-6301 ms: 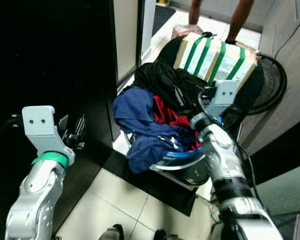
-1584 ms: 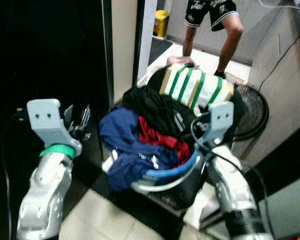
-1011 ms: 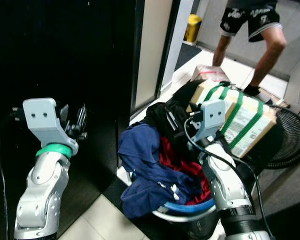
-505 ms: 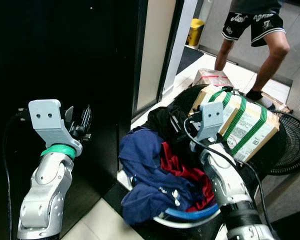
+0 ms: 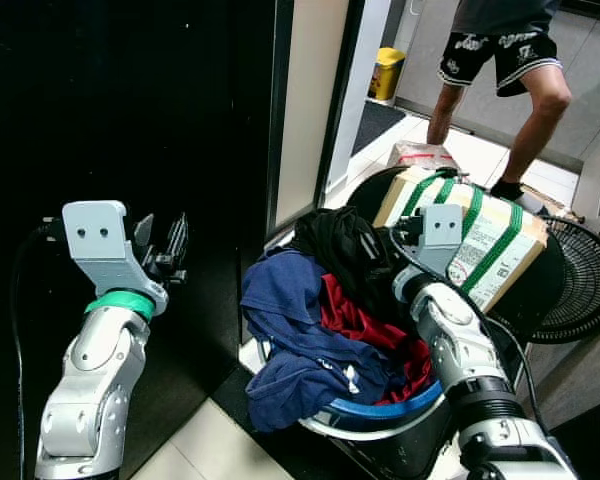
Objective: Clothes washing
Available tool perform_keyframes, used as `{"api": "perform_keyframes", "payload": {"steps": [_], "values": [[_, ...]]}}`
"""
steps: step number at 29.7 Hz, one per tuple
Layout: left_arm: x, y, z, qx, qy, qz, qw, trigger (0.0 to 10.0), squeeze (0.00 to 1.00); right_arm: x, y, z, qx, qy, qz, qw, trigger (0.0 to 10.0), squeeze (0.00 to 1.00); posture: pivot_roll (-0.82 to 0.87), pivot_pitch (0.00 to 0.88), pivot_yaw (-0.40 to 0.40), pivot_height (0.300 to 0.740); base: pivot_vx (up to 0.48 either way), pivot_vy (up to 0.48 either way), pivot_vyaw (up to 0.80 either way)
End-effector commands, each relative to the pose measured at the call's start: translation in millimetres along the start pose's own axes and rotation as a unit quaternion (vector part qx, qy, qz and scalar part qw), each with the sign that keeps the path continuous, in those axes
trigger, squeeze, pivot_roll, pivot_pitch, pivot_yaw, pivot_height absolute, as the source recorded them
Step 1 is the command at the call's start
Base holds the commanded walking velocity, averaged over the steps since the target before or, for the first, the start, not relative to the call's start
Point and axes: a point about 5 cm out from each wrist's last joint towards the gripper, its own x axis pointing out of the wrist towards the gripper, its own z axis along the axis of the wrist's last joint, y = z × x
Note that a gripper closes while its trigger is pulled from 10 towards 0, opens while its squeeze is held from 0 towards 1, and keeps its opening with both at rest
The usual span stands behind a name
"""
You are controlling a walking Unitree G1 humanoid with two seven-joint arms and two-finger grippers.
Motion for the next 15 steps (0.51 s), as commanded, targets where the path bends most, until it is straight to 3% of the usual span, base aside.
{"api": "perform_keyframes", "payload": {"steps": [1,5,8,12,13,14,15], "values": [[-2.3,-2.9,-2.9,-0.001,0.010,-0.006,1.000,10.0,0.00,0.4,0.8,-4.1,0.005,0.010,0.000,1.000,10.0,1.00,0.16,0.055,0.002,0.740,0.000,0.000,0.00],[-3.5,-2.5,-3.0,0.000,0.011,-0.005,1.000,10.0,0.00,7.3,16.2,7.1,0.068,-0.059,0.039,0.995,10.0,1.00,0.16,0.071,0.011,0.740,0.000,0.000,0.00],[-4.1,-2.7,-3.3,-0.001,0.014,-0.007,1.000,10.0,0.00,8.1,19.1,5.1,0.067,-0.056,0.047,0.995,10.0,1.00,0.16,0.072,0.011,0.740,0.000,0.000,0.00],[-7.3,-9.0,-5.7,-0.006,0.024,-0.051,0.998,10.0,0.00,6.7,25.7,-3.2,0.057,-0.041,0.062,0.996,10.0,1.00,0.16,0.072,0.011,0.740,0.000,0.000,0.00],[-15.3,-20.4,-8.9,-0.001,0.038,-0.131,0.991,10.0,0.00,4.2,28.5,-9.2,0.052,-0.033,0.070,0.996,10.0,1.00,0.16,0.073,0.011,0.740,0.000,0.000,0.00],[-26.6,-31.3,-15.0,0.018,0.060,-0.213,0.975,10.0,0.00,0.8,29.8,-15.0,0.052,-0.027,0.075,0.996,10.0,1.00,0.16,0.073,0.011,0.740,0.000,0.000,0.00],[-26.6,-31.3,-15.0,0.018,0.060,-0.213,0.975,10.0,0.00,0.8,29.8,-15.0,0.052,-0.027,0.075,0.996,10.0,1.00,0.16,0.073,0.011,0.740,0.000,0.000,0.00]]}}
